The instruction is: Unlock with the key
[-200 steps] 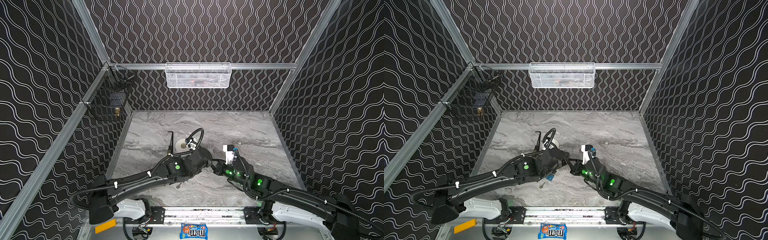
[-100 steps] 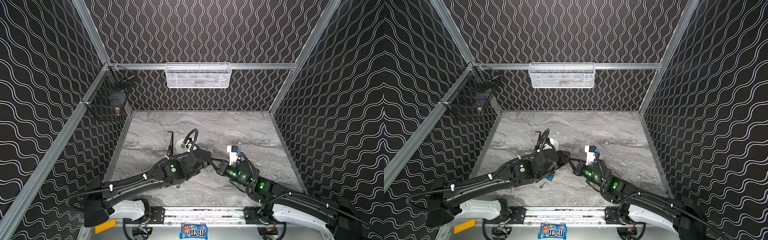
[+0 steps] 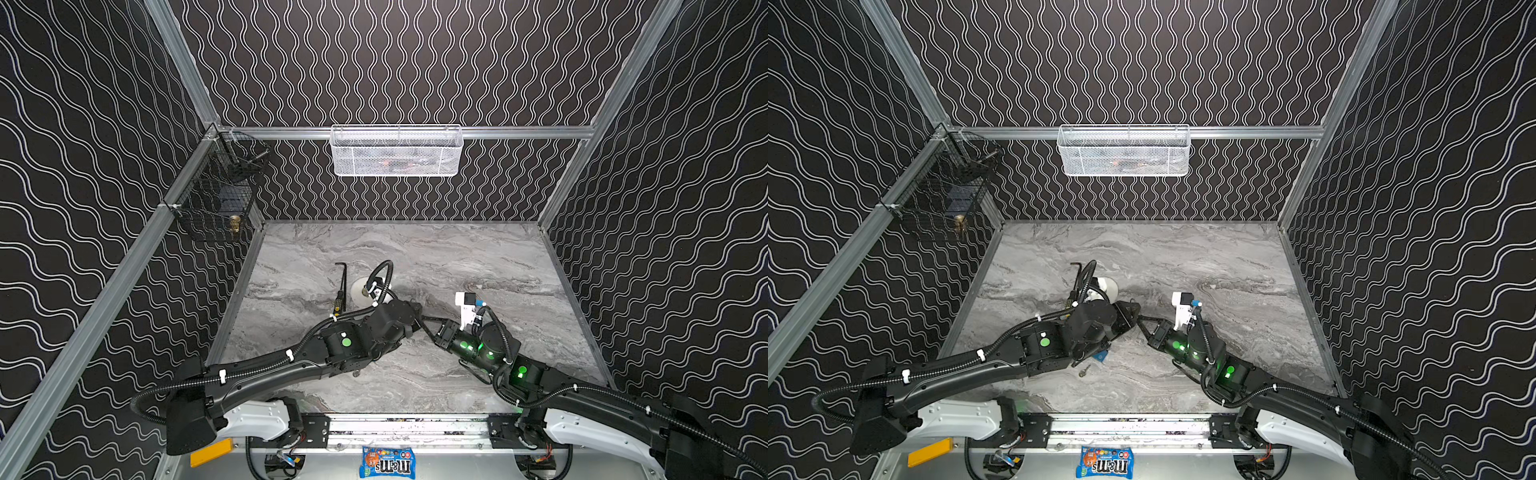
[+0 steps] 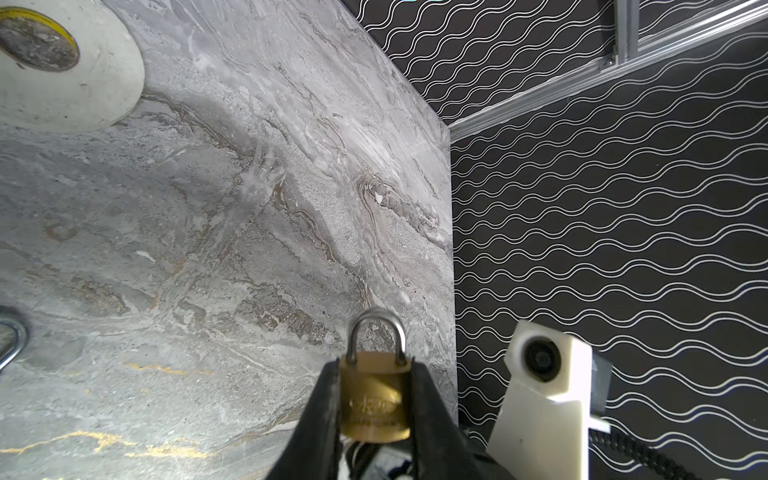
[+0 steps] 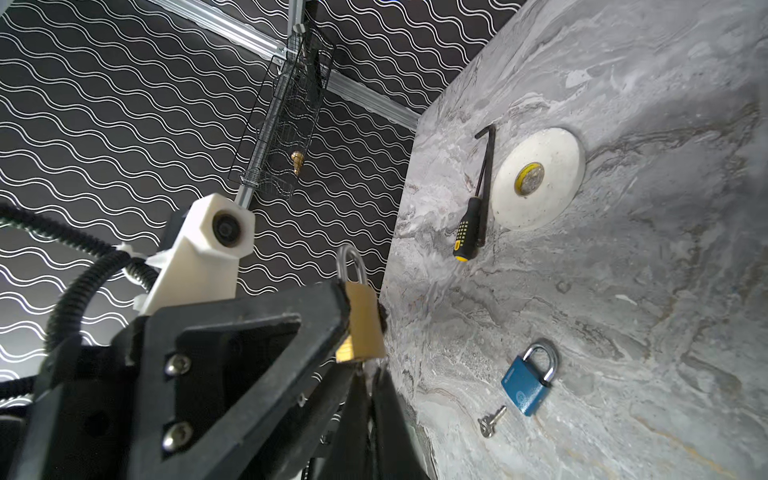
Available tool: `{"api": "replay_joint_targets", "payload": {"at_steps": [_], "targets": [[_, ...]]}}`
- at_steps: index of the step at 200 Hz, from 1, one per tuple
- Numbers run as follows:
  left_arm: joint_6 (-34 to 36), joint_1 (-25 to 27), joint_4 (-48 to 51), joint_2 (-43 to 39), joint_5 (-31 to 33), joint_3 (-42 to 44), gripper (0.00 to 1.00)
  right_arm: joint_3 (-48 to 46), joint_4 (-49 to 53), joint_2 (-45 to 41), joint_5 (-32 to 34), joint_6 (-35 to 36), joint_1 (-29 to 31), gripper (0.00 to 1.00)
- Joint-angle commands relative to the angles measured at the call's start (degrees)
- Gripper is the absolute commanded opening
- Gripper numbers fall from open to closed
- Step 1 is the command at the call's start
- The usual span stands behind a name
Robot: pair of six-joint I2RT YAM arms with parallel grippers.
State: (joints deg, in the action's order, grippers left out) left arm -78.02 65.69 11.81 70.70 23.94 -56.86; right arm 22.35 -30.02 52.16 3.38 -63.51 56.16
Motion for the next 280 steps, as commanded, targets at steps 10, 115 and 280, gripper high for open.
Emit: {"api": "replay_joint_targets", "payload": {"at_steps": [10,115,280], "targets": [[-3.47,0.86,-6.58,-0.28,-7.84,0.96,0.00,-0.84,-12.87,-0.32,-4.10,-3.43,-0.82,0.00],[3.10,0.67,3.55,-0.74,1.52,-2.85,0.00,4.26,5.44,-2.14,-3.12,8.85,-1.14,0.13],[55.97,-3.74,-7.71,-11.65,-2.04,10.99,0.00,26.29,50.86,-2.79,-7.66,26.07,-2.70,0.78]]}}
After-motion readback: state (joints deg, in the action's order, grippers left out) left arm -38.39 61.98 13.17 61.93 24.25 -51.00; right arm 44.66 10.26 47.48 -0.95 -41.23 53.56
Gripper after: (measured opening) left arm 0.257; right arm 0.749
